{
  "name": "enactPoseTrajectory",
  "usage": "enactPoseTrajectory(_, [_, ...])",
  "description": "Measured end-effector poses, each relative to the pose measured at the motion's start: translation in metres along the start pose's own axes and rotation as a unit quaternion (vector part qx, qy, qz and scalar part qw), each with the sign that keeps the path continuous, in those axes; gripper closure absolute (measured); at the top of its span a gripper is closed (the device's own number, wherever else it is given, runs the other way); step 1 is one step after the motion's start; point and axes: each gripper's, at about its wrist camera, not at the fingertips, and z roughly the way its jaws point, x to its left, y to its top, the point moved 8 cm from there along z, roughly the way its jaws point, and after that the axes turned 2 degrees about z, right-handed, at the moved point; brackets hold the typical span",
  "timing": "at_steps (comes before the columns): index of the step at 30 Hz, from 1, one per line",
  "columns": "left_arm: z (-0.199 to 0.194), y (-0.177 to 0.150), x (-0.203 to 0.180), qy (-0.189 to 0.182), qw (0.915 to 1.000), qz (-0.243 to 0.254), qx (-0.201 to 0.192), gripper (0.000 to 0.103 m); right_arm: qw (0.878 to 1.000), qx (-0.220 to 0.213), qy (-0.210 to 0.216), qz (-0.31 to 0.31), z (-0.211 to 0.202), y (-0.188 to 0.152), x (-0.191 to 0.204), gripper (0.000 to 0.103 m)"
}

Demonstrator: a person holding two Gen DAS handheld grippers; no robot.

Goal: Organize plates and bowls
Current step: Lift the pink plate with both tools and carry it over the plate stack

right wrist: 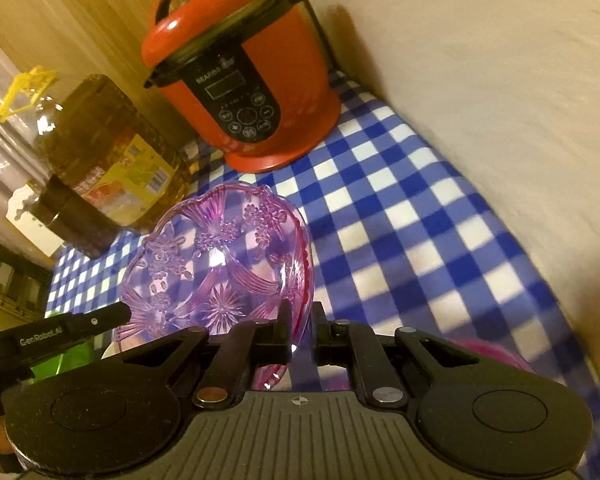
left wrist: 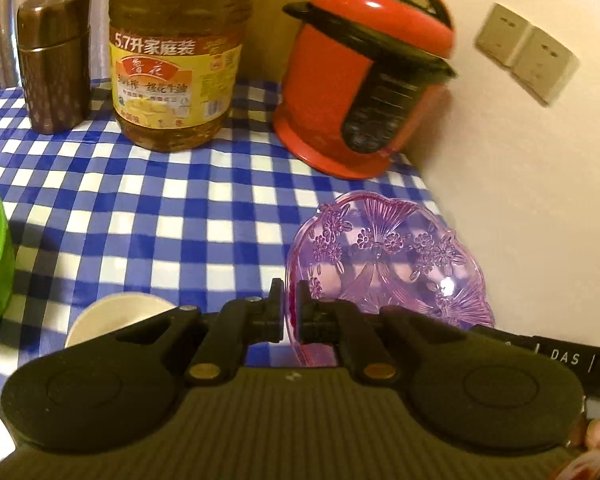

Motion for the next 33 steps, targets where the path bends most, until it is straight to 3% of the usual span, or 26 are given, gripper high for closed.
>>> enactPoseTrajectory(14, [-0.089,-0.081,-0.069,-0.037,0.9991,0.012,-0.014,0.099,0.999,-0.023,-0.013,0.032,-0.121,-0.067,-0.042,0.095])
enactPoseTrajectory(24, [-0.121,-0.135,-0.094,-0.055,0.9984,0.007,-0.009,0.099,0.998,-0.029,-0.036,0.030,-0.172,-0.113,-0.069,0.095])
enactPoseTrajectory(33, [-0.126,-0.159,-0.101,-0.057,0.9984,0.005,-0.001,0.099,0.998,-0.036,-0.046,0.016,-0.191,-0.131,-0.078,0.095])
